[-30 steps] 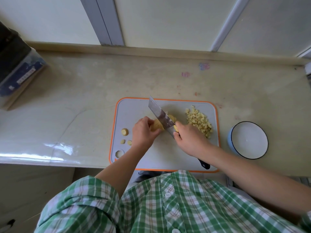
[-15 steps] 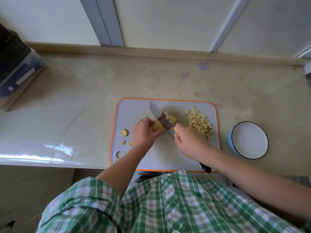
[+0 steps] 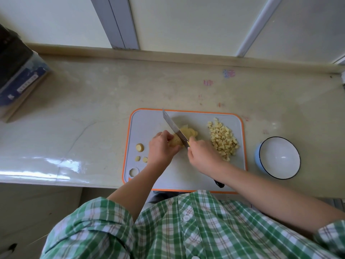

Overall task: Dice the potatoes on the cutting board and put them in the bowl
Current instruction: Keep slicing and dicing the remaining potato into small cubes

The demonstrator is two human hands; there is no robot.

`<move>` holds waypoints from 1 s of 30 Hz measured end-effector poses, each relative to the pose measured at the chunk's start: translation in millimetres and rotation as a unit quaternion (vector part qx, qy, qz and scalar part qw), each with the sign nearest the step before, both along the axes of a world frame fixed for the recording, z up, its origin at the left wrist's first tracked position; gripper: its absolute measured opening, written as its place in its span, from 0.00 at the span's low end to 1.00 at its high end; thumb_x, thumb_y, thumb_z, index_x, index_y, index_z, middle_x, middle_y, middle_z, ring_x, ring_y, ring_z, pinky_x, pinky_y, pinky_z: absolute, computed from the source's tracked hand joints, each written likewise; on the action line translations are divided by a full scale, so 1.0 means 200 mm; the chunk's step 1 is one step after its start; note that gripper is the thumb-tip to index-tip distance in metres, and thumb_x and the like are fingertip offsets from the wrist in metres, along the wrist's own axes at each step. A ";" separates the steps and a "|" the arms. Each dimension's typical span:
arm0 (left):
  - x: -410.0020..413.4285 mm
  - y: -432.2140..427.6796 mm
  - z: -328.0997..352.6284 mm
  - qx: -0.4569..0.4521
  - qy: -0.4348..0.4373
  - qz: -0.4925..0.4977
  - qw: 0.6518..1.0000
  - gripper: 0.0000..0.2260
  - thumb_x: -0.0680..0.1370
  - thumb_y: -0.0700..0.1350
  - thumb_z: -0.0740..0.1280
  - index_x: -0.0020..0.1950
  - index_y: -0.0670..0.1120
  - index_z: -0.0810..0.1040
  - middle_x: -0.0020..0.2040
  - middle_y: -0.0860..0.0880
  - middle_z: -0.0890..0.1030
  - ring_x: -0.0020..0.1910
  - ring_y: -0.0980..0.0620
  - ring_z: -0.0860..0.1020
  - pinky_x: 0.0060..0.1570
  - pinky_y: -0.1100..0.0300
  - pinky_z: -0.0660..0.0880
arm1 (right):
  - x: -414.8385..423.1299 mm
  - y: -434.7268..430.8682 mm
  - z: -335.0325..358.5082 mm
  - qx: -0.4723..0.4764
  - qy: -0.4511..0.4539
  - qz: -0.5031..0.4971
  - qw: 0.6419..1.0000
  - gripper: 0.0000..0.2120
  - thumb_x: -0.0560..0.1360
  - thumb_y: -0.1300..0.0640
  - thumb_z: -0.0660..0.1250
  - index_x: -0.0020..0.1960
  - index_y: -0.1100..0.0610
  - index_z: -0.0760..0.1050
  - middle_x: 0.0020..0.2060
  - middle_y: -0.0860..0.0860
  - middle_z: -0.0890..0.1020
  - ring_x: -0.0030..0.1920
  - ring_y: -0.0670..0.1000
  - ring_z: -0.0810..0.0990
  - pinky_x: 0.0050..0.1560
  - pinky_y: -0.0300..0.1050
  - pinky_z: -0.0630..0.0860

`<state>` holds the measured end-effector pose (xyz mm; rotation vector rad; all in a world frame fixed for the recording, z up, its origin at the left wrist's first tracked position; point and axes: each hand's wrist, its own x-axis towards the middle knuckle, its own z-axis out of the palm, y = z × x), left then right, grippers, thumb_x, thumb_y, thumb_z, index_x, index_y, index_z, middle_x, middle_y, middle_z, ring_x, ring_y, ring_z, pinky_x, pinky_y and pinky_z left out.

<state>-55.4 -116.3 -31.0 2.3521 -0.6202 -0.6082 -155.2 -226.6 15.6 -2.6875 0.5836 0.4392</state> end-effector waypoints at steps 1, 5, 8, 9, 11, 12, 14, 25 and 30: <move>0.00 0.00 0.00 -0.001 0.002 -0.001 1.000 0.15 0.68 0.47 0.76 0.51 0.44 0.79 0.47 0.48 0.80 0.45 0.48 0.77 0.44 0.58 0.71 | 0.00 0.00 -0.02 -0.002 0.003 -0.002 1.000 0.05 0.79 0.59 0.56 0.45 0.57 0.62 0.32 0.53 0.71 0.33 0.58 0.72 0.32 0.48 0.66; 0.01 0.01 0.00 -0.002 0.007 -0.010 1.000 0.16 0.69 0.48 0.76 0.52 0.44 0.79 0.48 0.48 0.79 0.45 0.49 0.78 0.45 0.57 0.74 | -0.02 0.00 -0.10 0.007 -0.008 -0.014 1.000 0.05 0.79 0.58 0.57 0.45 0.56 0.64 0.32 0.51 0.73 0.35 0.58 0.79 0.32 0.48 0.70; 0.02 0.01 0.00 -0.007 0.010 -0.010 1.000 0.16 0.68 0.49 0.76 0.52 0.44 0.79 0.48 0.48 0.80 0.45 0.49 0.78 0.47 0.53 0.76 | -0.05 0.00 -0.12 0.028 -0.024 -0.037 0.999 0.06 0.81 0.57 0.57 0.48 0.58 0.68 0.30 0.48 0.68 0.31 0.55 0.75 0.27 0.44 0.60; 0.02 0.01 0.00 -0.008 0.009 -0.011 1.000 0.16 0.68 0.49 0.77 0.52 0.44 0.79 0.48 0.48 0.80 0.45 0.49 0.78 0.47 0.53 0.77 | -0.05 -0.01 -0.12 0.029 -0.027 -0.039 0.998 0.07 0.81 0.57 0.57 0.49 0.59 0.69 0.29 0.48 0.68 0.30 0.56 0.74 0.26 0.43 0.58; 0.02 0.01 0.00 -0.013 0.007 -0.013 1.000 0.16 0.68 0.49 0.77 0.51 0.44 0.79 0.47 0.48 0.80 0.44 0.49 0.79 0.47 0.52 0.77 | -0.05 -0.02 -0.10 0.031 -0.026 -0.039 0.998 0.07 0.81 0.56 0.57 0.51 0.60 0.69 0.29 0.49 0.69 0.32 0.58 0.76 0.26 0.45 0.58; 0.02 0.01 0.00 -0.015 0.005 -0.014 1.000 0.16 0.68 0.49 0.77 0.51 0.44 0.79 0.47 0.48 0.80 0.44 0.50 0.79 0.47 0.52 0.77 | -0.04 -0.03 -0.09 0.031 -0.028 -0.037 0.998 0.07 0.81 0.56 0.57 0.51 0.60 0.69 0.30 0.51 0.70 0.33 0.59 0.77 0.28 0.47 0.59; 0.02 0.01 0.01 -0.021 0.006 -0.015 1.000 0.16 0.68 0.49 0.78 0.50 0.44 0.79 0.46 0.48 0.80 0.43 0.50 0.79 0.46 0.53 0.78 | -0.03 -0.04 -0.05 0.033 -0.042 -0.042 0.998 0.07 0.81 0.57 0.57 0.51 0.61 0.70 0.30 0.53 0.71 0.35 0.62 0.77 0.31 0.47 0.60; 0.02 0.02 0.00 -0.033 0.020 -0.008 0.999 0.16 0.67 0.48 0.78 0.47 0.44 0.77 0.44 0.48 0.81 0.42 0.50 0.79 0.45 0.50 0.78 | -0.06 -0.03 0.10 0.019 -0.036 -0.008 0.999 0.07 0.80 0.57 0.57 0.44 0.57 0.62 0.27 0.48 0.65 0.30 0.55 0.67 0.26 0.43 0.54; 0.02 0.02 0.00 -0.035 0.013 -0.009 0.999 0.16 0.66 0.49 0.78 0.47 0.44 0.78 0.44 0.48 0.81 0.42 0.49 0.79 0.45 0.50 0.78 | -0.10 -0.01 0.11 0.024 -0.019 -0.028 0.999 0.08 0.80 0.58 0.57 0.43 0.57 0.60 0.28 0.49 0.65 0.30 0.55 0.66 0.27 0.48 0.56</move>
